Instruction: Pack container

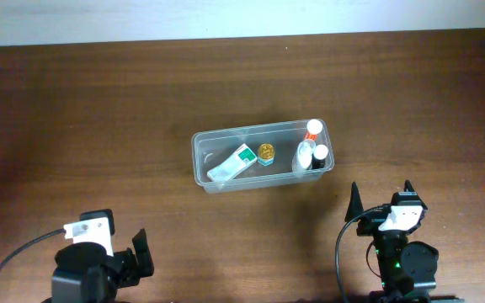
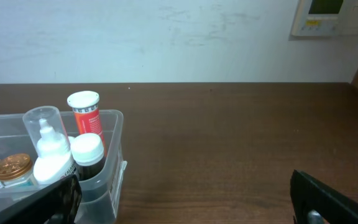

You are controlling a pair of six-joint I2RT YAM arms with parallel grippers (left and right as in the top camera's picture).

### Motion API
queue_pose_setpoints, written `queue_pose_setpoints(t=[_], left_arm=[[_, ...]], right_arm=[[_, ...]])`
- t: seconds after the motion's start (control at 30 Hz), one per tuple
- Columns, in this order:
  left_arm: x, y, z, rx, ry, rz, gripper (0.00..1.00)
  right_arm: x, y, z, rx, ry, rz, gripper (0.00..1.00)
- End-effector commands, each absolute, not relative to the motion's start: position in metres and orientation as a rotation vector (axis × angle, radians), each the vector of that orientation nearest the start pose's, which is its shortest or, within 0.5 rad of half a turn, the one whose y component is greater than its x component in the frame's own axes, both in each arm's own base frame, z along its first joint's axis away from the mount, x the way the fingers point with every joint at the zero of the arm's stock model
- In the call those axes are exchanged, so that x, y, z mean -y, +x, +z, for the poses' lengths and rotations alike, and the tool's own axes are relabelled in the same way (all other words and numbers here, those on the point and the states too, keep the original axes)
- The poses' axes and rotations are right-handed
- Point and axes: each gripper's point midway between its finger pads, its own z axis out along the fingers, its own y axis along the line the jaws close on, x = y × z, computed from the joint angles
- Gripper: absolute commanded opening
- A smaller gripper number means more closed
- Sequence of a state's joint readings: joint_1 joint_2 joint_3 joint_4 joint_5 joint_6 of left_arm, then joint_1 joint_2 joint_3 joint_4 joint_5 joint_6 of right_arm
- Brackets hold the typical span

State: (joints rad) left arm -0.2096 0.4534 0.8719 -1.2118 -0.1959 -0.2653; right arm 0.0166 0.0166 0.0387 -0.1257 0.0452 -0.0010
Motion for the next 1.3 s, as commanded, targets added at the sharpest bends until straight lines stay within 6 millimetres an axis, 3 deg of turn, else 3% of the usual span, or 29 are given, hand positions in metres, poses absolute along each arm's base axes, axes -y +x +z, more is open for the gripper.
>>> queue_pose_setpoints(t=[0.0,0.67,0.8,1.03,1.27], left_arm=[[-0.002,0.156,0.211,-2.334,-0.146,0.013,0.99],[-0.002,0.156,0.211,-2.333,-0.146,0.013,0.99],[-0.017,0.159,0.205,-2.280,-0.206,0.091,0.99],[-0.021,0.191,0.163,-2.008,-0.277,0.032,0.99],[-0.008,0.240,0.166,-1.675,-0.081,0.038,0.99]], right_arm=[[0.006,0.244,0.156,-1.671,0.023,-0.042,0.98],[0.006,0.244,0.156,-1.671,0.023,-0.042,0.98],[0.006,0.244,0.156,-1.671,0.023,-0.042,0.99],[0.006,0.244,0.156,-1.671,0.023,-0.042,0.98],[0.006,0.244,0.156,-1.671,0.023,-0.042,0.98]])
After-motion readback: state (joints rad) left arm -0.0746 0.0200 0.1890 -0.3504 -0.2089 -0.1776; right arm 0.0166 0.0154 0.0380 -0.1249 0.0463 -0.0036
